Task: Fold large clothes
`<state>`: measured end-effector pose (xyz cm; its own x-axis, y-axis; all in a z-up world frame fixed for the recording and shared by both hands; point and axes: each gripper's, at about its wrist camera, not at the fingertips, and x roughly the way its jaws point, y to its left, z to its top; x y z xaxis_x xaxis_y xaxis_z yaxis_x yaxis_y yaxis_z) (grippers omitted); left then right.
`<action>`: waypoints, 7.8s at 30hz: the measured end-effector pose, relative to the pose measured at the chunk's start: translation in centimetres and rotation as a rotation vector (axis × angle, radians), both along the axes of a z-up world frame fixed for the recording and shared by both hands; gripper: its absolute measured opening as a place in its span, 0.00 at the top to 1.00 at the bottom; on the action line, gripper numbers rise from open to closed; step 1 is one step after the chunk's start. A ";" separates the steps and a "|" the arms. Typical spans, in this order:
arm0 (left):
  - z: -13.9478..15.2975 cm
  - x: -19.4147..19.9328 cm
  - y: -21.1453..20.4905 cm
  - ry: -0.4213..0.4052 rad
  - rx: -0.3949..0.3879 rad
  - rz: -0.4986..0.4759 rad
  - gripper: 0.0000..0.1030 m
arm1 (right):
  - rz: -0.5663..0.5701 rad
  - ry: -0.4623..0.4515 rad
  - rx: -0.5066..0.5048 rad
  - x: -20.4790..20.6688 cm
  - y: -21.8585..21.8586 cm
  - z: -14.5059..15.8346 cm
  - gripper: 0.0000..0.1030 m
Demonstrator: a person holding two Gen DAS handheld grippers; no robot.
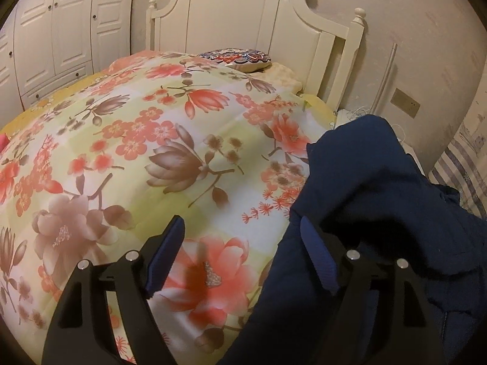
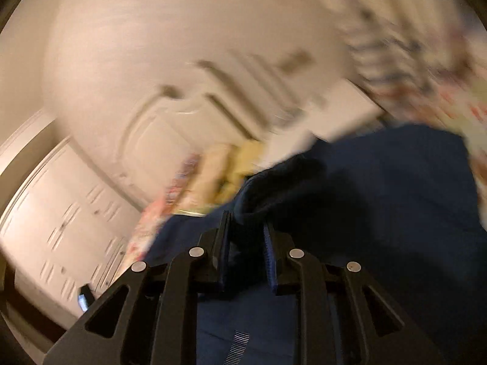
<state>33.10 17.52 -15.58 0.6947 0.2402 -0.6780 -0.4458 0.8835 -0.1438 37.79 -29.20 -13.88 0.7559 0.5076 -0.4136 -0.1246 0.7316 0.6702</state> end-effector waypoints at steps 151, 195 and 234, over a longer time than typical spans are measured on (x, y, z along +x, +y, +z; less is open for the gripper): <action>1.4 2.1 -12.4 -0.053 0.122 -0.503 0.02 | -0.032 0.004 -0.651 -5.9 4.0 -0.4 0.14; -2.3 -8.4 -15.3 0.095 0.241 -0.567 0.02 | 0.148 0.092 -0.897 -15.8 7.3 -3.6 0.08; -3.7 -18.4 -2.9 0.093 -0.098 -0.341 0.02 | 0.026 0.206 -0.748 -26.1 -1.3 -4.6 0.05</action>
<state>14.73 14.62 -19.28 0.6579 -0.0636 -0.7504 -0.1434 0.9676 -0.2077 11.74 -30.54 -18.48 0.6184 0.0544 -0.7840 -0.0743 0.9972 0.0106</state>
